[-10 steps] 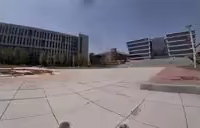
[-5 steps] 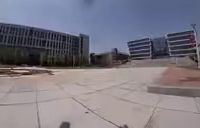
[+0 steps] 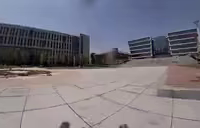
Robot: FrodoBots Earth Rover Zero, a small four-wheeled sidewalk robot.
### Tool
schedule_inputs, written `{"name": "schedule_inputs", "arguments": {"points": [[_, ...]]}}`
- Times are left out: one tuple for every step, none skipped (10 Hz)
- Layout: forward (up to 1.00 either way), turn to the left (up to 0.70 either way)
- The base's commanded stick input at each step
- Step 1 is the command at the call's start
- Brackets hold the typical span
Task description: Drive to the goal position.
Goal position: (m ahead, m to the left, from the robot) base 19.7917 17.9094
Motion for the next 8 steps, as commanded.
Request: {"name": "schedule_inputs", "arguments": {"points": [[0.7, 0.0], [0.7, 0.0], [0.7, 0.0], [0.7, 0.0], [0.7, 0.0], [0.7, 0.0], [0.7, 0.0], [0.7, 0.0]]}}
